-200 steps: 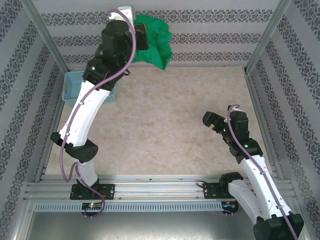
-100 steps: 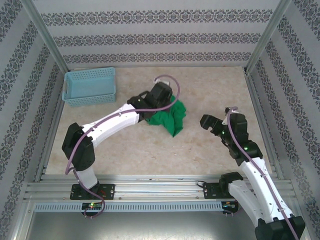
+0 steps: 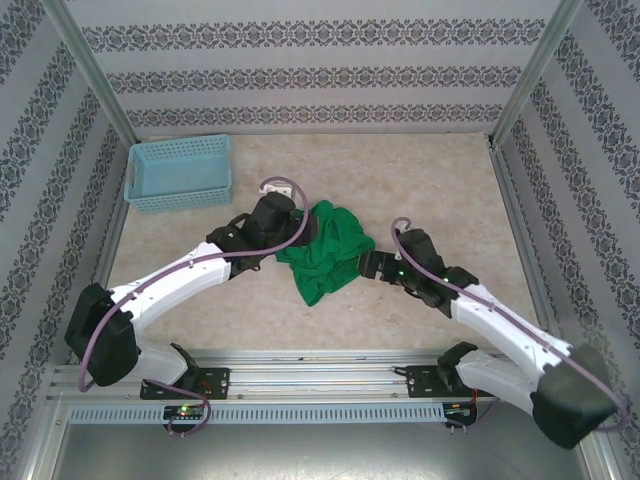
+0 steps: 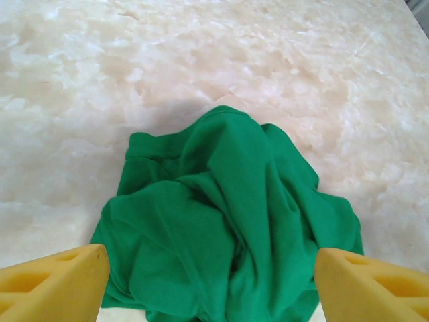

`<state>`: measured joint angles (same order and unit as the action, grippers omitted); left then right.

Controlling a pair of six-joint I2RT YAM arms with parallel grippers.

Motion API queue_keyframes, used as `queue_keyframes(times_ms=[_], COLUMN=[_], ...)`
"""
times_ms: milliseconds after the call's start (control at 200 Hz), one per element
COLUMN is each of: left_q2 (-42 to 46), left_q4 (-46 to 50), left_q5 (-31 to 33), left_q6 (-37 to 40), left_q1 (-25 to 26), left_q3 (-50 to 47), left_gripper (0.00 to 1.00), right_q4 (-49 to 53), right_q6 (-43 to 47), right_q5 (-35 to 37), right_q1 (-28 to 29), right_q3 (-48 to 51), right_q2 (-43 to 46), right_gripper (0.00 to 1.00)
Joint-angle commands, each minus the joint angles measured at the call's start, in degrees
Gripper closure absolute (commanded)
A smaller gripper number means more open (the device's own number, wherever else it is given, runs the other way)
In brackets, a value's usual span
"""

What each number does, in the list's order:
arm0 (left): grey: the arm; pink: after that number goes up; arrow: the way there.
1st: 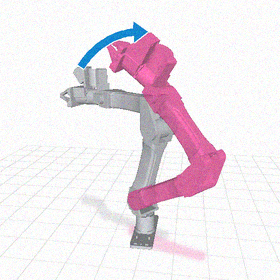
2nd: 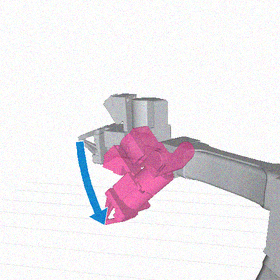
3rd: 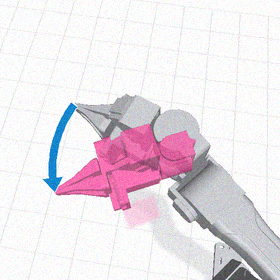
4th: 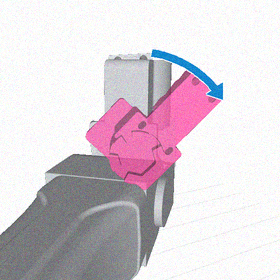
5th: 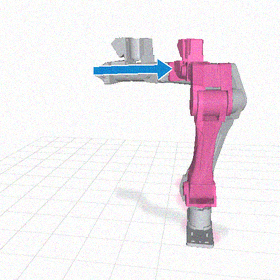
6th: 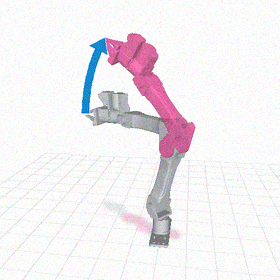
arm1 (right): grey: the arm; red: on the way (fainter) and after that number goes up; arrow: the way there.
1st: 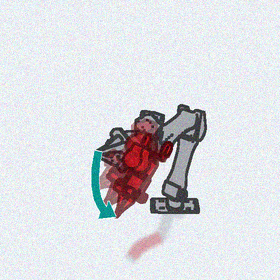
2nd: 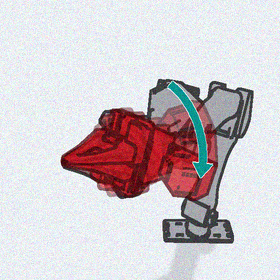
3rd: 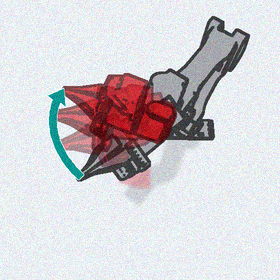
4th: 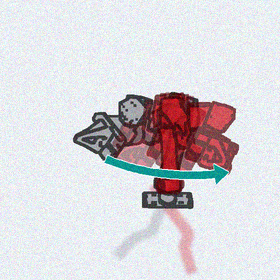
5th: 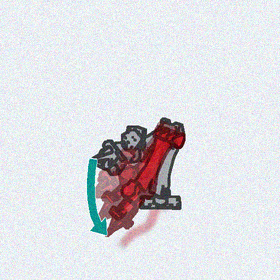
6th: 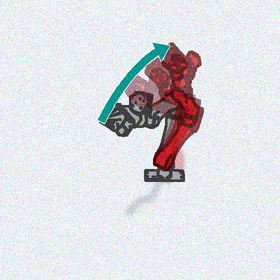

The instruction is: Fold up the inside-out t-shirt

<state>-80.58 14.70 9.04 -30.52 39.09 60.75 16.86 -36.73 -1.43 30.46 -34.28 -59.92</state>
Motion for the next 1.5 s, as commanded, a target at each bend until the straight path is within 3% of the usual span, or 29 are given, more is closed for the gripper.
queue_keyframes(times_ms=[0, 170, 375, 525, 704, 944, 1234, 1414, 1494], left_q2=[-3.30, -9.43, -15.02, -14.76, -11.10, 1.43, 19.09, 11.82, 5.85], left_q4=[-2.93, -4.60, -5.10, -5.54, -3.97, -1.11, -3.86, 2.72, 5.68], left_q5=[-5.94, -10.60, -14.40, -15.84, -15.08, -11.05, -2.05, 0.46, -3.90], left_q6=[-1.49, -1.84, -3.66, -2.98, -2.08, -0.25, -1.03, -2.39, -2.42], left_q1=[-2.76, -4.52, -6.01, -6.25, -7.47, -9.16, -10.17, -11.22, -12.89], left_q3=[-0.75, 1.23, 2.26, 2.22, 1.51, -0.84, -8.33, -7.16, -4.48], left_gripper=[0.20, 0.27, 0.51, 0.73, 0.95, 1.00, 1.00, 1.00, 1.00], right_q4=[-2.19, -3.13, -1.90, -1.10, 2.94, 8.87, 16.72, 14.76, 12.47], right_q6=[0.41, 0.68, 0.47, 0.97, 2.46, 4.60, 2.36, -1.56, -1.36], right_q5=[4.24, 4.04, 3.93, 4.62, 9.63, 14.56, 9.66, 8.91, 8.95], right_q1=[2.19, 3.04, 2.94, 3.08, 3.11, 0.12, -7.41, -8.59, -9.46], right_q3=[-5.09, -10.08, -16.40, -19.45, -19.91, -15.96, -13.16, -5.62, -3.25], right_q2=[-4.94, -13.55, -23.41, -27.03, -24.21, -7.34, 13.91, 11.39, 7.06], right_gripper=[0.07, 0.11, 0.24, 0.54, 1.00, 1.00, 1.00, 1.00, 1.00])
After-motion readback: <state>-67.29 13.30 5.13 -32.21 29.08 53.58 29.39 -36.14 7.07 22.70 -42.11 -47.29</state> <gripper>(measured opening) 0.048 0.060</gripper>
